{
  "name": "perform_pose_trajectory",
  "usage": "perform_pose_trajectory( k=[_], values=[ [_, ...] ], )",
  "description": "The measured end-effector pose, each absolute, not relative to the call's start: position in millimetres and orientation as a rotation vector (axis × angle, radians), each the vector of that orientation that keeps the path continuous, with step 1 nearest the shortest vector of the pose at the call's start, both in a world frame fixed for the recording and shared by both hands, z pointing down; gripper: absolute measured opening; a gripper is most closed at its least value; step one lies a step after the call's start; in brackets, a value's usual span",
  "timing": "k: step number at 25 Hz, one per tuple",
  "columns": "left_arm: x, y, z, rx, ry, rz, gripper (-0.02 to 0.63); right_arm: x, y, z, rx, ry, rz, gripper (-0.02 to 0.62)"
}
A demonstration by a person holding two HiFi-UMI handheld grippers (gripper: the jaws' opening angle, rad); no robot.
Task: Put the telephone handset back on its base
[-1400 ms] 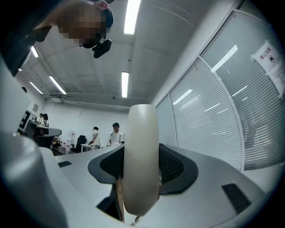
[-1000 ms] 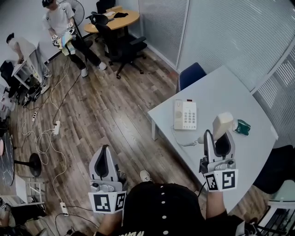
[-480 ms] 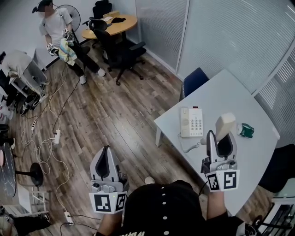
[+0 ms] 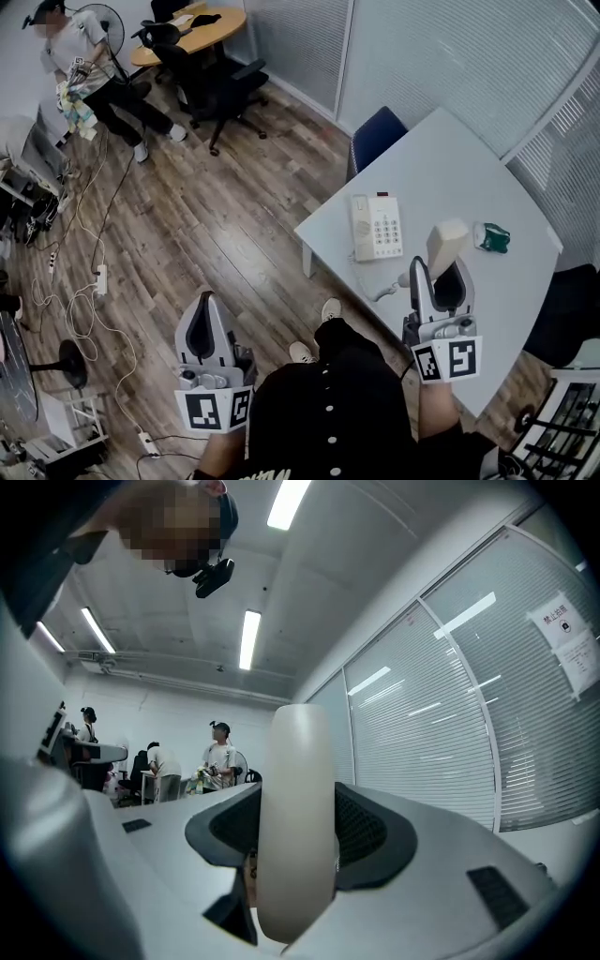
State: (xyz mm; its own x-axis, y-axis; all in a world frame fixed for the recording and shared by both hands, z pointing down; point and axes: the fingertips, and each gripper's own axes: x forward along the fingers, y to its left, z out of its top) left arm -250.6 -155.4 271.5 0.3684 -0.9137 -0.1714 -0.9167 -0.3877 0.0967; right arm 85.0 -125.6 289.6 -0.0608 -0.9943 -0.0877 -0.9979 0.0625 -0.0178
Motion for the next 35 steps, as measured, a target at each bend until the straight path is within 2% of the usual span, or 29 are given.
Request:
perform_pose_trajectory(
  k=[15, 35],
  values=[
    [-208, -220, 281, -2.638, 1.727, 0.221, 0.014, 112, -194, 338, -2.145, 2.286, -0.075, 0.239],
    [-174, -247, 332, -2.773, 1.712, 0.007, 0.014, 113, -212, 450, -2.226, 2.342, -0.392, 0.239]
  ],
)
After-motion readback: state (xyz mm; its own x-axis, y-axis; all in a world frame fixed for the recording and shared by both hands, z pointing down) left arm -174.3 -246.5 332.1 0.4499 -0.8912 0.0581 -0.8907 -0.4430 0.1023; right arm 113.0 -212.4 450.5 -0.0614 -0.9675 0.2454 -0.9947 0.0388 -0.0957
